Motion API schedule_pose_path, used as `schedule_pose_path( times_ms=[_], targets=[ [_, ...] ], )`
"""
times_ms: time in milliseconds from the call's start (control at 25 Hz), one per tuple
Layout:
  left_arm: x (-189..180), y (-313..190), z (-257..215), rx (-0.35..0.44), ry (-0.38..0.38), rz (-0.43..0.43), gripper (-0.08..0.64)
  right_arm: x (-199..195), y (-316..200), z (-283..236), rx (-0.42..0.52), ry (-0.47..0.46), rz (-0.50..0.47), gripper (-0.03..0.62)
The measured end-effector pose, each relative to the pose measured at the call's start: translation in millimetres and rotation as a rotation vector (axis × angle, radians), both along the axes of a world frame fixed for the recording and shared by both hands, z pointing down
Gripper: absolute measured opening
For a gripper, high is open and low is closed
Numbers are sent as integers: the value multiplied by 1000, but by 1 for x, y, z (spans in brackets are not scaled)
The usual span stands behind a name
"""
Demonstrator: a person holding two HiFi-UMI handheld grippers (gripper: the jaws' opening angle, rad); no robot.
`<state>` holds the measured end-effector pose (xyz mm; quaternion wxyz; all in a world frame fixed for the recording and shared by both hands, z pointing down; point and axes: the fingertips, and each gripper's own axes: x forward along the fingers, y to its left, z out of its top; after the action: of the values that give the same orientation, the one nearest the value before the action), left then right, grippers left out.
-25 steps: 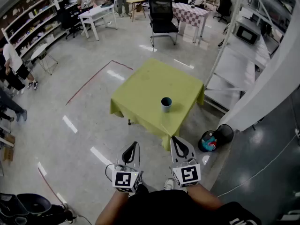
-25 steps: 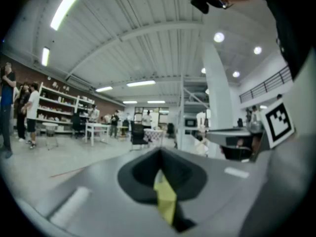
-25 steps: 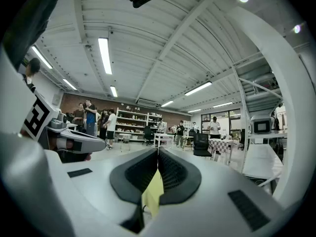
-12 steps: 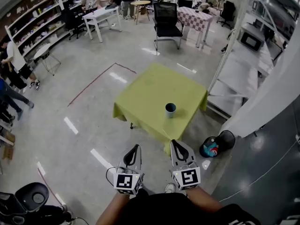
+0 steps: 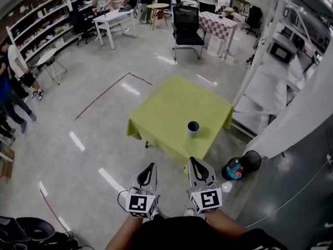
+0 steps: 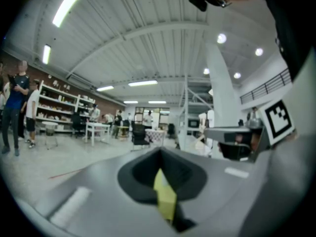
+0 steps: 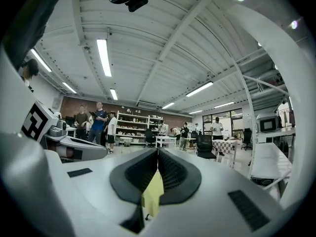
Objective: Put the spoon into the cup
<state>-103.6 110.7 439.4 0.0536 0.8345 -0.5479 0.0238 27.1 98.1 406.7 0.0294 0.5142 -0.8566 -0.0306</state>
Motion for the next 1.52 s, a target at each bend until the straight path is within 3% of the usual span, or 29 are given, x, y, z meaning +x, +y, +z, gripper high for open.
schedule_pose_path(
  times_ms=[800, 1520],
  targets=[
    [-80, -27, 1, 30, -19, 79, 6, -74, -27, 4, 5, 35, 55, 11],
    [-73, -98, 18, -11, -5, 84, 6, -73, -97, 28, -47, 37, 54, 11]
  ],
)
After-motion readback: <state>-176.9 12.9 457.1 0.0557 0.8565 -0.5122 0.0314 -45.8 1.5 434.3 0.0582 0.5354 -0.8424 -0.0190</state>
